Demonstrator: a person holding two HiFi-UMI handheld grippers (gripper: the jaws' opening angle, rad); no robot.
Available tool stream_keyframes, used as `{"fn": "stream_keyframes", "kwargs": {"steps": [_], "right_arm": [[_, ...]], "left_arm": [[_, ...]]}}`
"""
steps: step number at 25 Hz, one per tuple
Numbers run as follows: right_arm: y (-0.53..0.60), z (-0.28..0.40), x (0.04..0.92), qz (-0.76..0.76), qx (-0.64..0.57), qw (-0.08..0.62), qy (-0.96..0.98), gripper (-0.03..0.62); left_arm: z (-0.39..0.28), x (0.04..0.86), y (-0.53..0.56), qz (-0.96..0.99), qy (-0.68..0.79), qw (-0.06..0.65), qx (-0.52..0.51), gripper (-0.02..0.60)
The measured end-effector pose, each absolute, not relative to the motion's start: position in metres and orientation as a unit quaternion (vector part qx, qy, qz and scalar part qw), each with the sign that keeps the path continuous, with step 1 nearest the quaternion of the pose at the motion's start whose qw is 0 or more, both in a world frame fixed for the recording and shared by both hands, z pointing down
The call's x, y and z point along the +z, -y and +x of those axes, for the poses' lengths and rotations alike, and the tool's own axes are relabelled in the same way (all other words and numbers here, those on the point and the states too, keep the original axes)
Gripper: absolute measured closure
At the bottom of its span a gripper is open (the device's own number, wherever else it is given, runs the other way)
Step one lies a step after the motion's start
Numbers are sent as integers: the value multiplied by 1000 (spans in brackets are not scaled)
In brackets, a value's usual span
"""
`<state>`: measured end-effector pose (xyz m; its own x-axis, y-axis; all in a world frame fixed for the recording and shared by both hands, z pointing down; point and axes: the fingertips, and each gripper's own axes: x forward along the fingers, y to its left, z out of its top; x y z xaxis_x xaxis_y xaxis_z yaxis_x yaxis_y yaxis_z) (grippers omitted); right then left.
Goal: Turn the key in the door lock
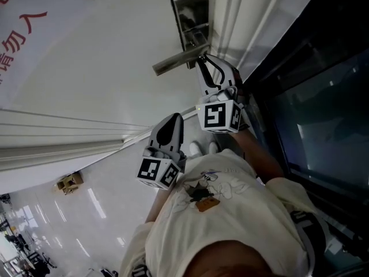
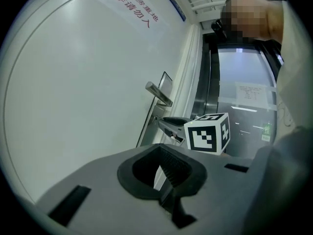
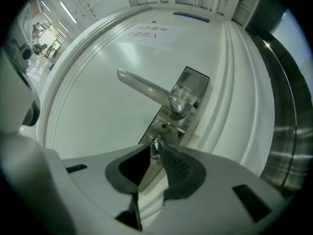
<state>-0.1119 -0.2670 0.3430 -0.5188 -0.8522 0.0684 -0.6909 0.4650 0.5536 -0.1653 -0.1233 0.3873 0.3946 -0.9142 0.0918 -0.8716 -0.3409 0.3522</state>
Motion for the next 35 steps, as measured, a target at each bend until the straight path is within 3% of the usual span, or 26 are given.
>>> {"fn": "stream_keyframes", "kwargs": {"steps": [3,9,35], "right_arm": [[274,-109,344,471,-232,172,834,553],[275,-113,345,458,-195,140,856,575],[279,-106,348,345,269,-120,891,566]], "left_arm": [[-167,390,124,816,547,178,-61,577],[-165,389,126,816,547,174,-65,577],[-143,380,137,827,533,167,-64,577]]}}
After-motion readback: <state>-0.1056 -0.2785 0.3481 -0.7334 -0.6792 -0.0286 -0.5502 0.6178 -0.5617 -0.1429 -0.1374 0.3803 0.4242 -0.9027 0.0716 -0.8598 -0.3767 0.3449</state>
